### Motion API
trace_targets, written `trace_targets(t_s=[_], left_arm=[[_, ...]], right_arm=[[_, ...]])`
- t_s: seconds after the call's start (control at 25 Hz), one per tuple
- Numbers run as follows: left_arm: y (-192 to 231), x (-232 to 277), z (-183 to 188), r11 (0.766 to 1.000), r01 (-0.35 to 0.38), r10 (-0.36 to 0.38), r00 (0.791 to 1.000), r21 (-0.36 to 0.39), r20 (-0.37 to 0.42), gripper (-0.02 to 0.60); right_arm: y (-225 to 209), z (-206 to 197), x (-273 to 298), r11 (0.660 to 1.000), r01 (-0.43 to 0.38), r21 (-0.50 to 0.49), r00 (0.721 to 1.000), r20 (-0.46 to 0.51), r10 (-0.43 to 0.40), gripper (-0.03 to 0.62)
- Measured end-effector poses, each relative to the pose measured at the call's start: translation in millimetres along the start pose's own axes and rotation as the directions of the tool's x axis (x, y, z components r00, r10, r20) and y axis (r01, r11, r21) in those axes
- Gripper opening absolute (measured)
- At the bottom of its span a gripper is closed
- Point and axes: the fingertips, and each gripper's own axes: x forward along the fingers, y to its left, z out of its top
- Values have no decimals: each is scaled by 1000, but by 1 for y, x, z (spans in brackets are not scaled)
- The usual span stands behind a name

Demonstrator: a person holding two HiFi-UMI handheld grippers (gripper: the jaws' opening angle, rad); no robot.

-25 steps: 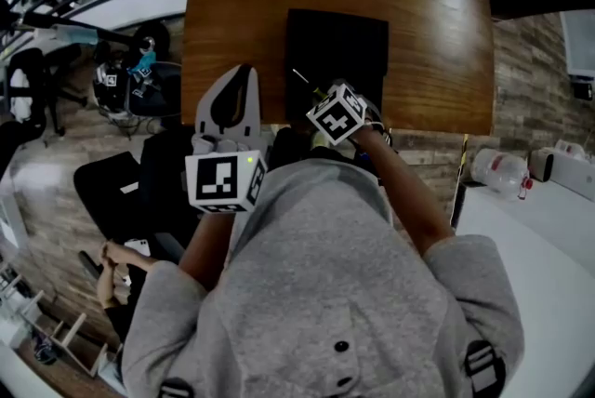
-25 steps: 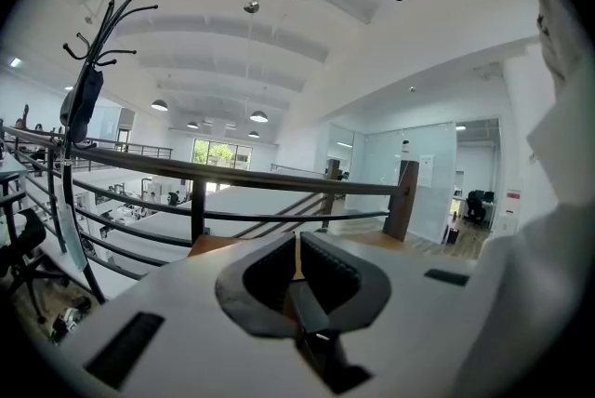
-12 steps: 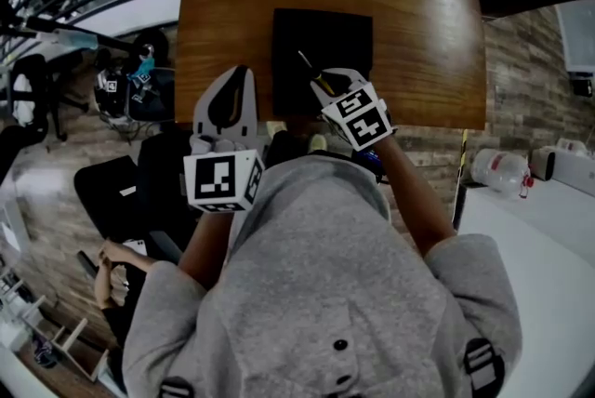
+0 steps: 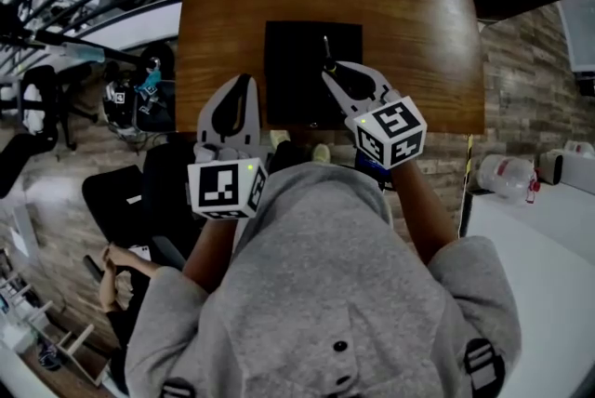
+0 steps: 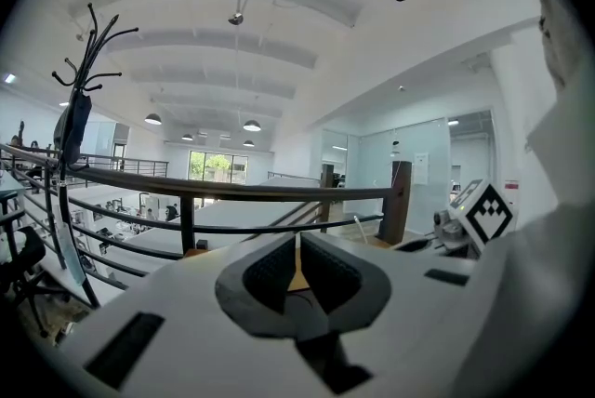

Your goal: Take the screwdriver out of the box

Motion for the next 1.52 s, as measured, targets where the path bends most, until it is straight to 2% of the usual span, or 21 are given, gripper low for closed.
trace_targets(t_s=[0.28,0.64,1.12,1.52], left_arm=[[-20,13,6,1000,29,-29,1000,11,0,29],[-52,21,9,998,61,-61,998,20,4,29],[-87,17,12,996,81,-81,997,32,6,29],[-106,-1,1,998,58,-59,998,31,12,29]], right_arm=[[-7,37,-41,1000,-3,26,988,157,-2,84],[-23,60,-100,998,32,53,952,304,-46,84],[-34,57,-154,996,73,59,930,356,-89,84],[-33,46,-176,996,85,39,916,389,-93,84]])
